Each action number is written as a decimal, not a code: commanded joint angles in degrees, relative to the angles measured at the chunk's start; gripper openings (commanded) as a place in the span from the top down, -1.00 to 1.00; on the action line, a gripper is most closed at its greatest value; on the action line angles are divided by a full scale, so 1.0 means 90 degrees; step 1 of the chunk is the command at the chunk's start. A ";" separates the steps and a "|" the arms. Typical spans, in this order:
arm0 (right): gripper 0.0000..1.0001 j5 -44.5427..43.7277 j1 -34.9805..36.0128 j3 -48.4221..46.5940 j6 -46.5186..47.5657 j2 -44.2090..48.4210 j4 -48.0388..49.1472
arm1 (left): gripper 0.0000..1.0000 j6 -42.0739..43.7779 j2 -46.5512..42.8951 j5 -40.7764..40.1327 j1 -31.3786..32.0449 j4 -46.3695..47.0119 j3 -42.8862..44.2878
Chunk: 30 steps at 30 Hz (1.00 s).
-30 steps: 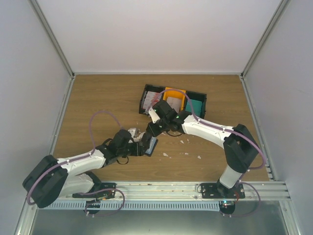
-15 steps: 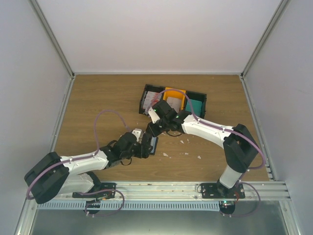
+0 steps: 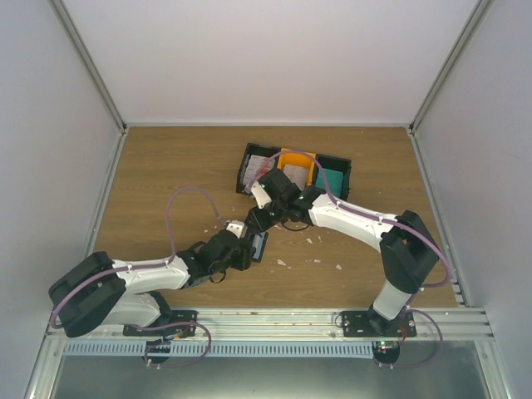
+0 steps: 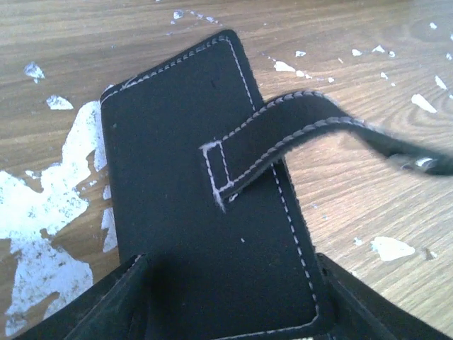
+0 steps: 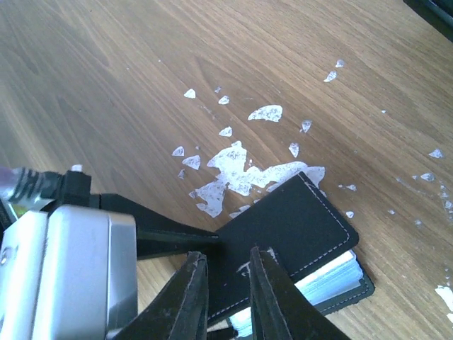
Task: Put the credit cards into the card holder
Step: Open the card holder at the center of the board.
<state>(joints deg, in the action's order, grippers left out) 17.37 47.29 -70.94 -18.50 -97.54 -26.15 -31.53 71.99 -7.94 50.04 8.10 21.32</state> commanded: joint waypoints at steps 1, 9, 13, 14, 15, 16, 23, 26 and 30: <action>0.58 0.0170 0.0024 -0.0122 -0.0069 -0.0090 -0.0107 | -0.06 -0.0177 0.0118 -0.0577 0.0118 0.0377 0.0102; 0.13 -0.0255 -0.0043 0.0271 -0.0278 0.0400 0.0183 | 0.29 -0.0787 -0.0311 -0.1234 0.0114 -0.0004 -0.0040; 0.03 -0.0562 -0.0092 0.0576 -0.0419 0.0748 0.0407 | 0.31 -0.1090 -0.0377 -0.1333 0.0040 -0.0186 -0.0030; 0.03 -0.0646 -0.0102 0.0644 -0.0472 0.0796 0.0456 | 0.33 -0.1163 -0.0367 -0.1334 -0.0005 -0.0230 -0.0019; 0.03 -0.0755 -0.0114 0.0712 -0.0532 0.0842 0.0478 | 0.35 -0.1246 -0.0358 -0.1334 -0.0064 -0.0306 0.0000; 0.03 -0.0928 -0.0126 0.0777 -0.0625 0.0876 0.0489 | 0.37 -0.1350 -0.0353 -0.1334 -0.0129 -0.0390 0.0019; 0.05 -0.2163 -0.0200 0.1489 -0.1394 0.1235 0.0978 | 0.29 -0.1877 -0.0543 -0.0901 -0.0908 -0.0607 -0.0188; 0.05 -0.1730 -0.0200 0.1368 -0.1172 0.0843 0.0961 | 0.24 -0.1994 -0.0595 -0.0376 -0.1382 -0.0444 -0.0386; 0.08 -0.0851 -0.0132 0.1246 -0.0837 0.0322 0.1167 | 0.18 -0.2091 -0.0561 0.0008 -0.1872 -0.0371 -0.0542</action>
<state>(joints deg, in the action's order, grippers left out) 3.81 45.63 -58.37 -28.03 -90.50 -18.72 -47.97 67.33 -11.88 36.38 2.39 18.28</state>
